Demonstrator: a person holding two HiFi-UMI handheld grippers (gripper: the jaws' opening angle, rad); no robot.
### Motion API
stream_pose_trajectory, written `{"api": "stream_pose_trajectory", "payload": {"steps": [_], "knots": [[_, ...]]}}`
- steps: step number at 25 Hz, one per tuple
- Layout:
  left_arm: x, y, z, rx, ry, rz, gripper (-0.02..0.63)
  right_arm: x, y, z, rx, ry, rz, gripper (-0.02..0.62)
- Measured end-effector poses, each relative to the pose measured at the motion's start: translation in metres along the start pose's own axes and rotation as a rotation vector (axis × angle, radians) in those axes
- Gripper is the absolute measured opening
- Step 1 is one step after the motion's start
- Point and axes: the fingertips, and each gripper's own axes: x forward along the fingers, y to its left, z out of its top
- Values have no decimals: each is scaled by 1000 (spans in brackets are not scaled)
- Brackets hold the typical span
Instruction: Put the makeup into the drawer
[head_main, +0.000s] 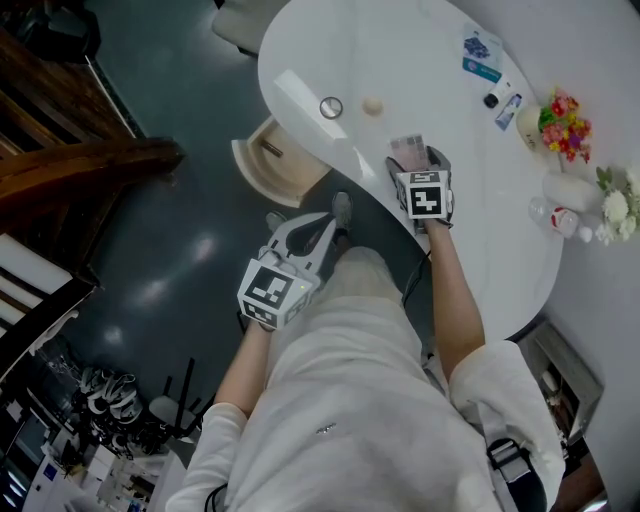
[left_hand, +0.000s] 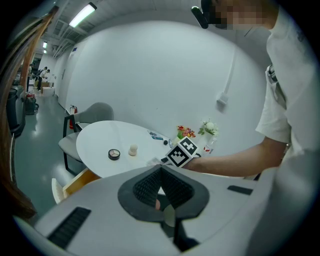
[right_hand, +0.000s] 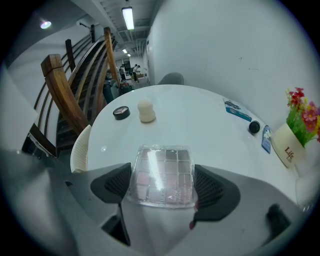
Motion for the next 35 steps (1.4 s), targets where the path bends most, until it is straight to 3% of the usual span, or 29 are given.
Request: {"api": "stream_pose_trajectory", "payload": {"steps": [11, 22, 35], "knots": [[-9, 8, -4, -17, -6, 8, 8, -2, 5, -4, 8, 44, -3, 380], [-20, 23, -2, -33, -31, 11, 8, -6, 14, -4, 24, 24, -24, 380], [-59, 62, -3, -45, -51, 11, 8, -12, 83, 40, -7, -43, 10, 380]]}}
